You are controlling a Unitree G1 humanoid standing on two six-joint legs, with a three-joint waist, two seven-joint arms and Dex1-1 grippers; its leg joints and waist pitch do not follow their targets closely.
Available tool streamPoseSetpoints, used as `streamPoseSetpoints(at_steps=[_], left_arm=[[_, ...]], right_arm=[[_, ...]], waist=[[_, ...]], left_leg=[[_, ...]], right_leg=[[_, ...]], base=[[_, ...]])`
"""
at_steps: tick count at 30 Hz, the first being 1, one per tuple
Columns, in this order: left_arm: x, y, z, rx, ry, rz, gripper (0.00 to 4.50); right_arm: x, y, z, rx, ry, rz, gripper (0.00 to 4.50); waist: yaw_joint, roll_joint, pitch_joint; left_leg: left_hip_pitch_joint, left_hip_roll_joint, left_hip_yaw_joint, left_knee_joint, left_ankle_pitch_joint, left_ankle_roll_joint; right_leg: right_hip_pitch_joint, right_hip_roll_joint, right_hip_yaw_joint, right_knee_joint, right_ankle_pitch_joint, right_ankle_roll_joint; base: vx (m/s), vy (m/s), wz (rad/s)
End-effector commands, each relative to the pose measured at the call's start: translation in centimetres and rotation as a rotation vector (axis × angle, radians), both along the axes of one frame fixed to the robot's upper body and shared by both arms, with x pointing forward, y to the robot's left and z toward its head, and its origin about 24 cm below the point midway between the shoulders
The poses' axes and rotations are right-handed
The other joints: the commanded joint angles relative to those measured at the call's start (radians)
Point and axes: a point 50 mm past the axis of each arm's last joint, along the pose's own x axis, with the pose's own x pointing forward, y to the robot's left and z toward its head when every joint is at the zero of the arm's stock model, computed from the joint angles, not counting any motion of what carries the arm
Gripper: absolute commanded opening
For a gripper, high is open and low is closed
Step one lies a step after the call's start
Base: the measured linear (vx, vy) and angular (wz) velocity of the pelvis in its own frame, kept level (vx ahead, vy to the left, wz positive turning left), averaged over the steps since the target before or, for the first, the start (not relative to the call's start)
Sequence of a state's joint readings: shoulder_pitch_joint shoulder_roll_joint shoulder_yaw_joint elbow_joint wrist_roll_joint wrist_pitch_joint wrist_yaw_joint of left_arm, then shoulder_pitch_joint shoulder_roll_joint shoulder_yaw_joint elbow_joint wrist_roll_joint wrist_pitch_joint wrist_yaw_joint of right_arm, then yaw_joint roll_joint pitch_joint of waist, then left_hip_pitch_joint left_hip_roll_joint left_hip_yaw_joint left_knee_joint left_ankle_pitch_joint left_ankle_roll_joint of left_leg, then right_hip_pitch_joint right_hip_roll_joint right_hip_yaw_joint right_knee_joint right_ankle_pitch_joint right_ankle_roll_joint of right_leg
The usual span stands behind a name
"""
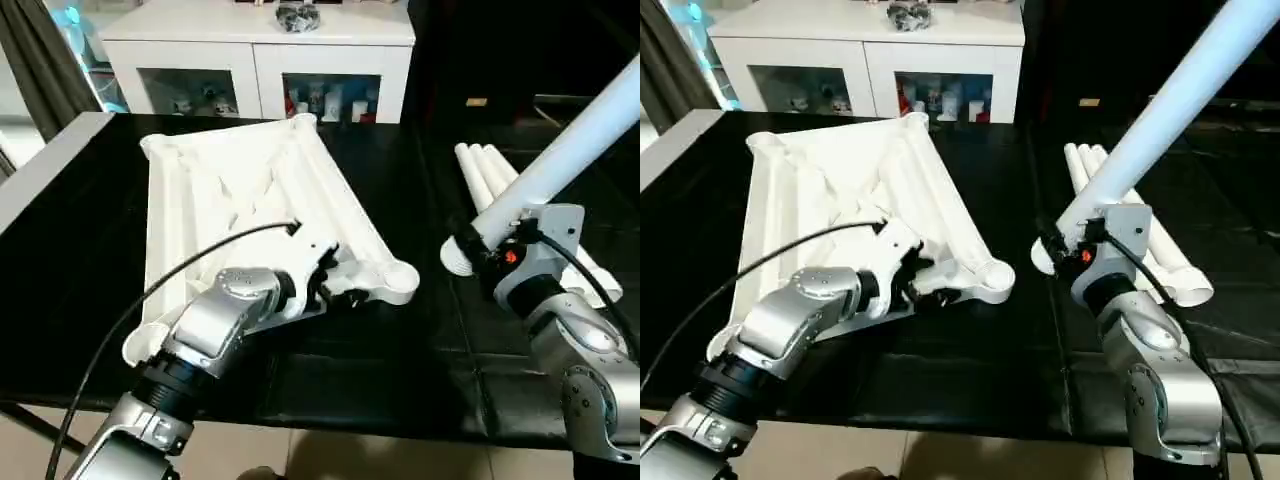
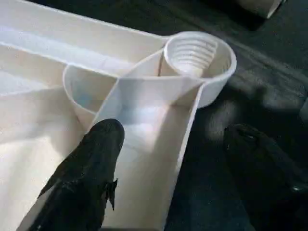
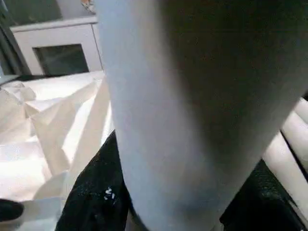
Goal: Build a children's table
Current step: Insert table leg to table base
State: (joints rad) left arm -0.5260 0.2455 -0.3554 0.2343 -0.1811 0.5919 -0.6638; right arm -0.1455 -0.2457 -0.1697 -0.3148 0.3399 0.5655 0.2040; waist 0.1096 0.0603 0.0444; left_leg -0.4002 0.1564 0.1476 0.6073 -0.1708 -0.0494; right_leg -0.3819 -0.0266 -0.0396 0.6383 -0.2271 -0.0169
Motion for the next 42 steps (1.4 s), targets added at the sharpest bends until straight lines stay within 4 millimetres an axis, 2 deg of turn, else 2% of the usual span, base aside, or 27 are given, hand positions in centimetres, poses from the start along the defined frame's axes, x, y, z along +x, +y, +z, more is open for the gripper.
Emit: streamPoseSetpoints(at_steps=[1, 3, 4, 7, 8, 9, 13, 14, 16, 19, 21, 24, 27, 33, 35, 36, 38, 42], left_arm=[[0.2, -0.3, 0.5, 0.005, -0.027, -0.033, 3.39], [0.2, -0.5, 0.6, 0.001, -0.043, -0.045, 3.35], [0.3, -0.5, 0.6, 0.004, -0.049, -0.042, 2.99], [0.9, -0.3, 0.5, -0.004, -0.054, -0.002, 2.97], [1.0, -0.3, 0.6, -0.011, -0.058, -0.003, 2.88], [1.1, -0.2, 0.6, -0.031, -0.053, 0.004, 2.58], [1.1, -0.3, 0.5, -0.041, -0.050, 0.002, 2.55], [1.1, -0.3, 0.5, -0.039, -0.050, -0.001, 2.41], [1.0, -0.4, 0.4, -0.028, -0.045, -0.020, 2.13], [0.9, -0.6, 0.2, -0.026, -0.035, -0.033, 2.06], [0.6, -0.6, -0.2, -0.005, -0.003, -0.063, 1.70], [0.2, -0.5, -0.7, 0.036, 0.007, -0.096, 1.69], [0.0, -0.4, -1.2, 0.068, 0.000, -0.109, 1.30], [0.9, -0.4, -1.0, 0.092, -0.055, -0.065, 1.20], [1.2, -0.3, -0.9, 0.082, -0.047, -0.056, 1.20], [1.2, -0.3, -0.9, 0.081, -0.039, -0.063, 1.20], [1.1, -0.3, -1.0, 0.084, -0.021, -0.077, 1.20], [1.3, -0.5, -1.2, 0.080, -0.015, -0.078, 1.20]], right_arm=[[-0.3, 0.0, 0.5, -0.017, -0.020, 0.003, 1.94], [-0.3, 0.0, 0.6, -0.007, -0.032, 0.001, 1.94], [-0.3, 0.1, 0.6, 0.005, -0.034, 0.004, 1.94], [-0.2, 0.0, 0.6, 0.001, -0.030, 0.008, 1.94], [-0.2, 0.1, 0.5, 0.004, -0.031, 0.016, 1.94], [-0.3, 0.1, 0.5, 0.006, -0.027, 0.021, 1.94], [-0.4, 0.2, 0.5, 0.009, -0.031, 0.026, 1.94], [-0.4, 0.3, 0.6, 0.020, -0.034, 0.033, 1.94], [-0.5, 0.4, 0.5, 0.019, -0.023, 0.032, 1.94], [-0.5, 0.4, 0.3, 0.013, -0.019, 0.034, 1.94], [-0.5, 0.4, 0.3, 0.010, -0.024, 0.023, 1.94], [-0.5, 0.3, 0.5, 0.005, -0.044, -0.001, 1.94], [-0.6, 0.4, 0.2, 0.010, -0.018, 0.011, 1.94], [-0.6, 0.8, 0.2, 0.020, -0.023, 0.036, 1.94], [-0.6, 0.9, 0.2, 0.016, -0.030, 0.043, 1.94], [-0.6, 1.0, 0.2, 0.013, -0.032, 0.043, 1.94], [-0.5, 1.0, 0.2, 0.014, -0.033, 0.045, 1.94], [-0.4, 1.0, 0.2, 0.003, -0.034, 0.052, 1.94]], waist=[[-0.001, -0.006, -0.062], [-0.002, -0.008, -0.062], [-0.002, -0.007, -0.061], [-0.002, -0.006, -0.061], [0.000, -0.014, -0.062], [-0.001, -0.015, -0.062], [0.000, -0.013, -0.063], [0.000, -0.017, -0.063], [0.001, -0.014, -0.063], [0.001, -0.012, -0.061], [0.000, -0.010, -0.060], [0.000, -0.008, -0.061], [-0.001, -0.008, -0.061], [0.000, -0.011, -0.061], [0.001, -0.011, -0.061], [0.001, -0.014, -0.061], [0.002, -0.012, -0.061], [0.003, -0.016, -0.061]], left_leg=[[0.020, 0.065, -0.023, -0.065, -0.136, 0.026], [0.021, 0.066, -0.023, -0.067, -0.146, 0.025], [0.022, 0.066, -0.023, -0.067, -0.150, 0.026], [0.022, 0.065, -0.022, -0.067, -0.154, 0.025], [0.022, 0.066, -0.022, -0.067, -0.145, 0.028], [0.021, 0.066, -0.022, -0.066, -0.135, 0.032], [0.019, 0.066, -0.021, -0.064, -0.121, 0.042], [0.019, 0.066, -0.020, -0.064, -0.121, 0.044], [0.020, 0.067, -0.021, -0.065, -0.122, 0.047], [0.020, 0.068, -0.021, -0.067, -0.136, 0.042], [0.021, 0.067, -0.021, -0.068, -0.145, 0.037], [0.023, 0.070, -0.023, -0.070, -0.151, 0.032], [0.021, 0.068, -0.023, -0.069, -0.146, 0.030], [0.021, 0.068, -0.023, -0.069, -0.146, 0.035], [0.022, 0.068, -0.023, -0.069, -0.148, 0.034], [0.021, 0.066, -0.022, -0.069, -0.148, 0.035], [0.021, 0.068, -0.022, -0.069, -0.147, 0.034], [0.019, 0.067, -0.021, -0.068, -0.133, 0.042]], right_leg=[[0.045, -0.113, 0.055, -0.085, -0.058, -0.148], [0.043, -0.113, 0.055, -0.086, -0.079, -0.148], [0.043, -0.112, 0.055, -0.088, -0.089, -0.146], [0.042, -0.113, 0.055, -0.089, -0.096, -0.145], [0.044, -0.115, 0.055, -0.087, -0.094, -0.146], [0.044, -0.115, 0.055, -0.087, -0.084, -0.146], [0.043, -0.116, 0.055, -0.085, -0.065, -0.149], [0.044, -0.116, 0.055, -0.086, -0.067, -0.149], [0.042, -0.115, 0.054, -0.085, -0.075, -0.149], [0.041, -0.116, 0.054, -0.088, -0.095, -0.146], [0.039, -0.115, 0.055, -0.091, -0.116, -0.140], [0.037, -0.116, 0.056, -0.089, -0.114, -0.138], [0.040, -0.116, 0.056, -0.088, -0.091, -0.142], [0.042, -0.117, 0.055, -0.088, -0.081, -0.147], [0.041, -0.117, 0.055, -0.088, -0.088, -0.146], [0.042, -0.118, 0.055, -0.089, -0.098, -0.145], [0.041, -0.119, 0.056, -0.089, -0.102, -0.145], [0.041, -0.118, 0.055, -0.088, -0.090, -0.145]], base=[[0.000, 0.000, 0.00], [0.000, 0.000, 0.00], [0.000, 0.000, 0.00], [0.000, 0.000, 0.00], [0.000, 0.000, 0.00], [0.000, 0.000, 0.00], [0.000, 0.000, 0.00], [0.000, 0.000, 0.00], [0.000, 0.000, 0.00], [0.000, 0.000, 0.00], [0.000, 0.000, 0.00], [0.000, 0.000, 0.00], [0.000, 0.000, 0.00], [0.000, 0.000, 0.00], [0.000, 0.000, 0.00], [0.000, 0.000, 0.00], [0.000, 0.000, 0.00], [0.000, 0.000, 0.00]])
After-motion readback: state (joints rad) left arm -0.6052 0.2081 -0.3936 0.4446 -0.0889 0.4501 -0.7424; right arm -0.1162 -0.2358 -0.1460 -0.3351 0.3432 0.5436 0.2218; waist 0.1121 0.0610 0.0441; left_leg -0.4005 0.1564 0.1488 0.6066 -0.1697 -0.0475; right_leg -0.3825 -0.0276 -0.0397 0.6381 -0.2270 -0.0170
